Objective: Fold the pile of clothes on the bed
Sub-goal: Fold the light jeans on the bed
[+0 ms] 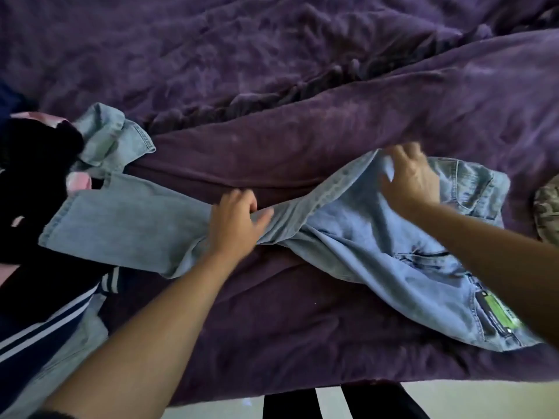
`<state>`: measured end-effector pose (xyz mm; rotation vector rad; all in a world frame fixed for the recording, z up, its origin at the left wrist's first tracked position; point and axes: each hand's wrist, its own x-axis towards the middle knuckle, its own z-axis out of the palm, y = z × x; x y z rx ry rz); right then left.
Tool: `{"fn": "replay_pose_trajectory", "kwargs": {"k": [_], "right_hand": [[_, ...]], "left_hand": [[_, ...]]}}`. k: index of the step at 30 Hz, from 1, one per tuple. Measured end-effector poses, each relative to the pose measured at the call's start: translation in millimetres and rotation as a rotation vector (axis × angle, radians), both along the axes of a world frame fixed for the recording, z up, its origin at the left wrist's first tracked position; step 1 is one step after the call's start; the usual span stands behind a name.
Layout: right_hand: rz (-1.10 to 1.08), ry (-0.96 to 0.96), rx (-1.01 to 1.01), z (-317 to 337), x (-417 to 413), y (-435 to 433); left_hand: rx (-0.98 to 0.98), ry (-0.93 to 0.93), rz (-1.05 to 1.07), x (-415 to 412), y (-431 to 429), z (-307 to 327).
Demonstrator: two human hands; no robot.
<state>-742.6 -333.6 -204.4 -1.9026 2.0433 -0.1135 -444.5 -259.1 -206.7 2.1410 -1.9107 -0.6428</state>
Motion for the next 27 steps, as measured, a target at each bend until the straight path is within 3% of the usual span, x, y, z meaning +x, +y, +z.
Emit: {"fn": "replay_pose_trajectory", "kwargs": {"k": [4, 6, 8, 11, 13, 15, 17, 19, 22, 24, 27], "right_hand": [[0.44, -0.062, -0.06, -6.5, 63.1, 48.4], [0.631, 0.013, -0.012, -14.8, 92.0, 58.1], [0.675, 0.002, 0.126, -17.1, 112.2, 54.3], [0.416, -0.253, 0.305, -4.8, 121.0, 38.5], [0.253, -0.375, 0.292, 7.3, 115.4, 24.1], [-0.022, -0.56, 0.319, 22.7, 109.9, 7.9], [-0.3, -0.729, 0.377, 35.3, 104.7, -7.8], [-0.458, -0.775, 0.45, 39.2, 94.9, -22.1], [-0.492, -0.67, 0.523, 27.3, 80.2, -26.7], [-0.427, -0.535, 0.47, 15.0, 76.6, -20.0], [-0.258, -0.356, 0.327, 5.1, 74.4, -9.7]], "left_hand": [[0.091, -0.314, -0.123, 37.3, 81.6, -20.4], [0.142, -0.419, -0.038, 64.6, 100.3, -25.7], [0.137, -0.378, 0.148, 91.3, 100.2, -22.7], [0.096, -0.011, 0.342, 123.7, 77.7, -10.1], [0.107, 0.17, 0.305, 133.2, 57.5, 1.5], [0.201, 0.224, 0.166, 132.7, 43.6, 8.8], [0.359, -0.005, -0.029, 125.9, 40.6, 1.8], [0.348, -0.268, -0.189, 117.0, 46.7, -16.0], [0.176, -0.094, -0.061, 110.0, 51.1, -24.1], [0.064, -0.041, -0.083, 106.9, 54.3, -29.4], [0.208, -0.29, -0.228, 98.9, 57.8, -39.8]]}}
